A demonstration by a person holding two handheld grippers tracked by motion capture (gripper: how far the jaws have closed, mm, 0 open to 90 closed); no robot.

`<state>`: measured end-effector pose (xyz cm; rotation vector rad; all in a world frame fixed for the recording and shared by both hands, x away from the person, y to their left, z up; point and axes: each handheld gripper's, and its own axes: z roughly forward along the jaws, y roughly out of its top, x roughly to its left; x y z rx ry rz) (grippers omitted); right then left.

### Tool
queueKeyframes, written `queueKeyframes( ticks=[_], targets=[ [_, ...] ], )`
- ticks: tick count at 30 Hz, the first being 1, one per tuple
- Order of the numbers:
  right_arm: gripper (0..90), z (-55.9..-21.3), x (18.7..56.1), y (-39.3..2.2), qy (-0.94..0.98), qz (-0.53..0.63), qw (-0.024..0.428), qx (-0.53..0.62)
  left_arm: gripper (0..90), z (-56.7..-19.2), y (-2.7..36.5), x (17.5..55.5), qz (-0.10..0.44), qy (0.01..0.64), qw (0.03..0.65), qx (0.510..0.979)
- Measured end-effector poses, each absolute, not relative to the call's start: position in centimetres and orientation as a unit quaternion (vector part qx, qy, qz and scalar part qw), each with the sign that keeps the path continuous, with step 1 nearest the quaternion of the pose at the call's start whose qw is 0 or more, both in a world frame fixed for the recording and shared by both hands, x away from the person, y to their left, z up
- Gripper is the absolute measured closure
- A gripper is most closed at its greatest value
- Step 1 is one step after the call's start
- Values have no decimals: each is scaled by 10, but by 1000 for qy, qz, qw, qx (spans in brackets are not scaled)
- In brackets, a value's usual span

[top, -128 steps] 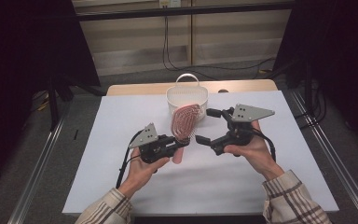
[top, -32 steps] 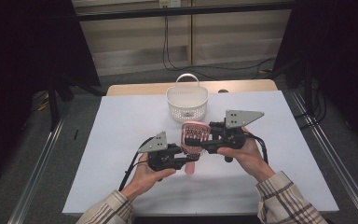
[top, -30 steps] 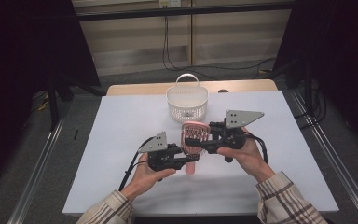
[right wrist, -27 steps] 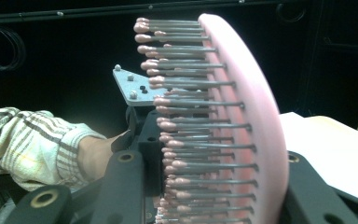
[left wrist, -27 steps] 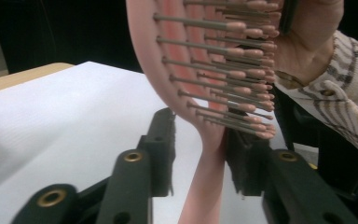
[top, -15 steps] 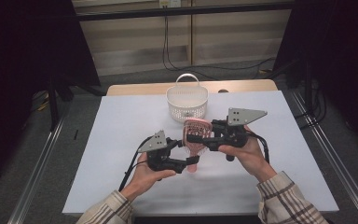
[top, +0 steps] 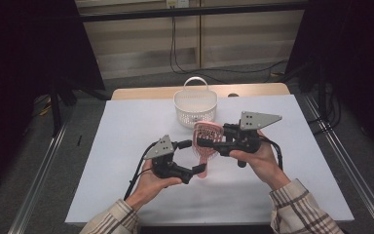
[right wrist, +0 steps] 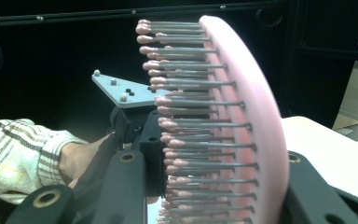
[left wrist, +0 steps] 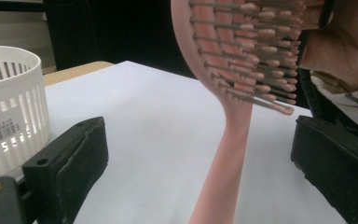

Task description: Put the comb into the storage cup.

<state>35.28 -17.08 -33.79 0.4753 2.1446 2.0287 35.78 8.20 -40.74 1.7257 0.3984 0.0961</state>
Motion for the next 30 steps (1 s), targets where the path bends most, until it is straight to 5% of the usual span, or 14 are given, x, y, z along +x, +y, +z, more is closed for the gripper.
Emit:
queueKeyframes(
  ticks=[30],
  targets=[
    [620,-336,355,-184,709,665,118,204,18,-409,100,352,109,196,635,739]
  ],
)
